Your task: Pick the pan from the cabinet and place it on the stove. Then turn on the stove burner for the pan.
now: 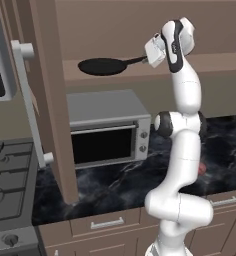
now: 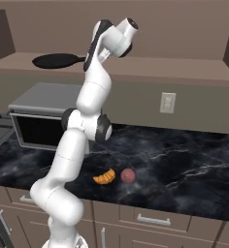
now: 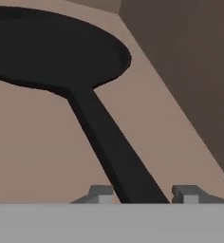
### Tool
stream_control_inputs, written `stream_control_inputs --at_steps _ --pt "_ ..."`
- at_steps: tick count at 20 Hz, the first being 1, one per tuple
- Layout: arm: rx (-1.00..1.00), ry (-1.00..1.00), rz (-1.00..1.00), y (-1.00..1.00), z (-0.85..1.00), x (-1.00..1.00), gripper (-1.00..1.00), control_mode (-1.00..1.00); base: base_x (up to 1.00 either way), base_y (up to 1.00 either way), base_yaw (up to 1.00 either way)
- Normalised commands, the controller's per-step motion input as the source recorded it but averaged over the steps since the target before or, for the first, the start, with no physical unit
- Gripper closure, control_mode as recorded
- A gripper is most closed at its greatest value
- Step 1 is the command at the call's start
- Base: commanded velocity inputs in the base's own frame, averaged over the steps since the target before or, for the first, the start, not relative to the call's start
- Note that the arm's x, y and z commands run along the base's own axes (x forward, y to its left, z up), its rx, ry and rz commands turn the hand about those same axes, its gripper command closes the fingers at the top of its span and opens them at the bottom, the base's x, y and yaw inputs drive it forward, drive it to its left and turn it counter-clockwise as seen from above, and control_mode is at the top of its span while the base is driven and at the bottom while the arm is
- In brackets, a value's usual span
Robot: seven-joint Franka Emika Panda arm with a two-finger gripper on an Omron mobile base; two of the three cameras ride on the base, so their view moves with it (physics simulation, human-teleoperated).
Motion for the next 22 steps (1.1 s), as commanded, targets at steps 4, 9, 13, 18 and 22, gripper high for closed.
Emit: stream_control_inputs --at_steps 4,9,13,18,22 --pt "-0.07 0.10 0.20 0.00 -0.12 -0.36 -1.00 -1.00 0.00 0.00 0.00" --pt "-0.04 0.03 0.17 0.00 -0.04 -0.57 -1.00 -1.00 0.00 0.00 0.00" --pt "-0.05 0.04 0.15 0.02 -0.08 -0.52 -1.00 -1.00 0.00 0.00 0.00" --pt "-0.05 0.00 0.01 0.03 -0.23 -0.27 -1.00 -1.00 0.00 0.00 0.00" --pt "-0.01 0.00 -0.04 0.00 -0.19 -0.05 -1.00 -1.00 0.00 0.00 0.00"
